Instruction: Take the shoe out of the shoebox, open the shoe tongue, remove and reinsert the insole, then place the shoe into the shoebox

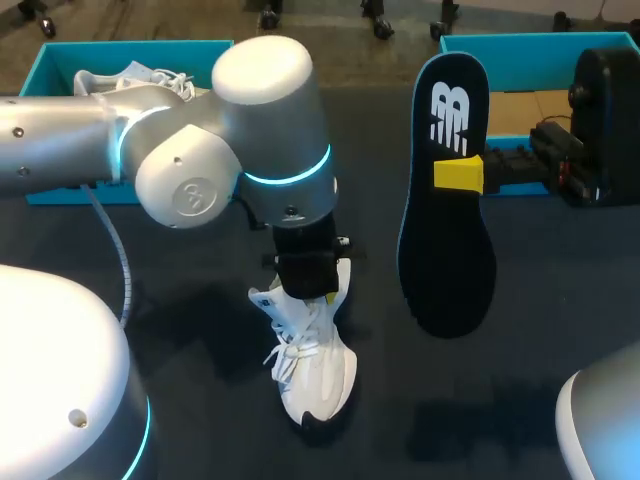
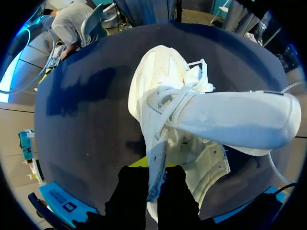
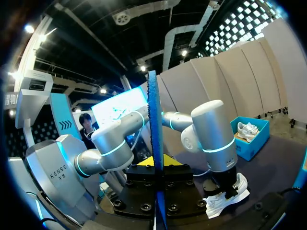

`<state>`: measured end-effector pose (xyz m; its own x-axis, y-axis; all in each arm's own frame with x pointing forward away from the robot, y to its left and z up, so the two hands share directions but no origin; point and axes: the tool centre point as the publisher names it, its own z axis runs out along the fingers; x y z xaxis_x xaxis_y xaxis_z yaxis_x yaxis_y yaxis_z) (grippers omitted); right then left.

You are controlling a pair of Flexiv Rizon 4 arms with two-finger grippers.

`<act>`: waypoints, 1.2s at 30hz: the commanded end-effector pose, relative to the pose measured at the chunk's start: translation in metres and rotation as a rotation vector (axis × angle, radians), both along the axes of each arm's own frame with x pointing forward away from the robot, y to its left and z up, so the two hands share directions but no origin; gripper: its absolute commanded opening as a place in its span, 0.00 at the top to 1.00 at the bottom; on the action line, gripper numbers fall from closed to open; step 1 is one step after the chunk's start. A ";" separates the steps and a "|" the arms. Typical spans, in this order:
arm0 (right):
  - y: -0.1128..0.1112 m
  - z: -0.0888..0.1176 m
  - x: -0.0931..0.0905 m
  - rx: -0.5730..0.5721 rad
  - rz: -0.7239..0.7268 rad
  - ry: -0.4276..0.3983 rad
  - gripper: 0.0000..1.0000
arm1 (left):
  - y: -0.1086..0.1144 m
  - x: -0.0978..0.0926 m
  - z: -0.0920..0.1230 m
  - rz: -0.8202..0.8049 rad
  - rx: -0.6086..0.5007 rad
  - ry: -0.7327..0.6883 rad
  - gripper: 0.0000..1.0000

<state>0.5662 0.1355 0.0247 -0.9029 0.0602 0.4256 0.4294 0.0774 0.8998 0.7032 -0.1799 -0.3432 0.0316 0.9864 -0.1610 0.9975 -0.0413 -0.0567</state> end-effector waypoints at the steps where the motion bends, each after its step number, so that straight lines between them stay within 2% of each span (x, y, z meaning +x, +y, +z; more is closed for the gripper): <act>1: 0.010 0.004 -0.006 -0.002 -0.015 -0.001 1.00 | -0.009 0.003 -0.006 0.001 0.008 0.002 1.00; 14: 0.010 0.004 -0.006 -0.002 -0.015 -0.001 1.00 | -0.025 0.009 -0.030 0.002 0.031 0.013 1.00; 21: 0.010 0.004 -0.006 -0.002 -0.015 -0.001 1.00 | -0.034 0.011 -0.034 -0.015 0.035 0.019 1.00; 23: 0.010 0.004 -0.006 -0.002 -0.015 -0.001 1.00 | -0.035 0.012 -0.034 -0.016 0.033 0.019 0.75; 25: 0.010 0.004 -0.006 -0.002 -0.015 -0.001 1.00 | -0.036 0.014 -0.034 -0.014 0.030 0.020 0.56; 27: 0.010 0.004 -0.006 -0.002 -0.015 -0.001 1.00 | -0.036 0.015 -0.030 -0.007 0.014 0.020 0.10; 28: 0.010 0.004 -0.006 -0.002 -0.015 -0.001 1.00 | -0.035 0.016 -0.028 0.009 0.005 0.016 0.00; 36: 0.010 0.004 -0.006 -0.002 -0.015 -0.001 1.00 | -0.019 0.024 0.009 0.084 -0.117 -0.029 0.00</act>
<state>0.5662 0.1355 0.0247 -0.9028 0.0602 0.4258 0.4295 0.0775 0.8998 0.7309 -0.2247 -0.3516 -0.0377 0.9744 -0.2214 0.9987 0.0289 -0.0429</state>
